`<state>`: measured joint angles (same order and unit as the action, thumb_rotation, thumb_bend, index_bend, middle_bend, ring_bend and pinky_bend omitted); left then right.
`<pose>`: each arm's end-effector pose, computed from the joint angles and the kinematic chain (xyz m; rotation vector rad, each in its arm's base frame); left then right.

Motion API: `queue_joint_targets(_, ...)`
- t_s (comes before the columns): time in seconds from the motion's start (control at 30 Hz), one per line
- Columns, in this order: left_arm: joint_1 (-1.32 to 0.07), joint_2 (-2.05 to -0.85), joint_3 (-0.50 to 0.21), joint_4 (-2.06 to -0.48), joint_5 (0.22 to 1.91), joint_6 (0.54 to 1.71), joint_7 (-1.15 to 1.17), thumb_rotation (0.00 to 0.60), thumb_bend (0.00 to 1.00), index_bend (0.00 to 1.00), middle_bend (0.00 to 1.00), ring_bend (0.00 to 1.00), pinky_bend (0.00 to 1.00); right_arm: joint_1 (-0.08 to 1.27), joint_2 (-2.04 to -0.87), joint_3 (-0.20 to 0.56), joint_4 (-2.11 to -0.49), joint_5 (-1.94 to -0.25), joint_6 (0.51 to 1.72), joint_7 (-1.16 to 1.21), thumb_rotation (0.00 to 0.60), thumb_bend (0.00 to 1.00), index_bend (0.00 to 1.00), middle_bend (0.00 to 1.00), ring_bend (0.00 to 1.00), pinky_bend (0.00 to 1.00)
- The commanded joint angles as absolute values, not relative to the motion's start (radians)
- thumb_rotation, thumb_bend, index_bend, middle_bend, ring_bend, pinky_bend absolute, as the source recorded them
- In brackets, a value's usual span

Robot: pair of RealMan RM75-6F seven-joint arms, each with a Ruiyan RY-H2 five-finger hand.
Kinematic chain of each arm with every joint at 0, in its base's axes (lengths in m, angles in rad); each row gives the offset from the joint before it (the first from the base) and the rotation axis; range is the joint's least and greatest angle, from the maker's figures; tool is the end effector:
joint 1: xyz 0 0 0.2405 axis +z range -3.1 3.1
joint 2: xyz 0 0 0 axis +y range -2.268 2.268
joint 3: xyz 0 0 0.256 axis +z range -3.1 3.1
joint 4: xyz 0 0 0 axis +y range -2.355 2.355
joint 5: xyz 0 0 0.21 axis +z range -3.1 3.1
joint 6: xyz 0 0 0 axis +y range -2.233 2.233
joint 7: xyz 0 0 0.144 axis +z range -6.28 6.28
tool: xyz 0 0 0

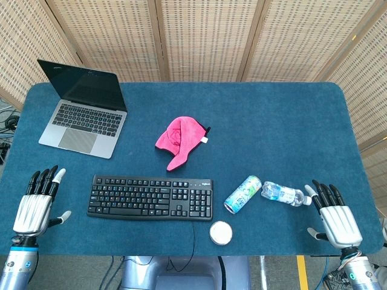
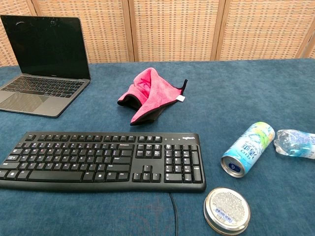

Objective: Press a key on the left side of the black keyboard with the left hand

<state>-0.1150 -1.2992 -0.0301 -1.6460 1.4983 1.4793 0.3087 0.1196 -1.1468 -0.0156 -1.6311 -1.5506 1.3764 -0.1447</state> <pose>-0.2800 0.1830 0.0966 -1.4651 -0.8329 -0.8423 -0.3028 -0.1749 0.1226 1.5890 -0.9004 0.7765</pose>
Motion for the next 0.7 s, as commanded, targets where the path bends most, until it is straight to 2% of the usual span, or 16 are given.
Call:
queue_joint_targets(0.03, -0.115, -1.299, -0.03, -1.646, 1.499, 1.48, 0.309, 0.6, 0.13, 0.0, 0.0, 0.0, 0.0, 0.12, -1.147, -0.016, -1.631, -1.551, 1.376, -0.145, 0.6, 0.03, 0.0, 0.0, 0.0, 0.0)
queue_joint_targets(0.7, -0.115, -1.297, -0.031, -1.647, 1.499, 1.479, 0.306, 0.6, 0.14, 0.0, 0.0, 0.0, 0.0, 0.12, -1.148, -0.014, -1.632, -1.55, 1.376, -0.148, 0.6, 0.02, 0.0, 0.0, 0.0, 0.0)
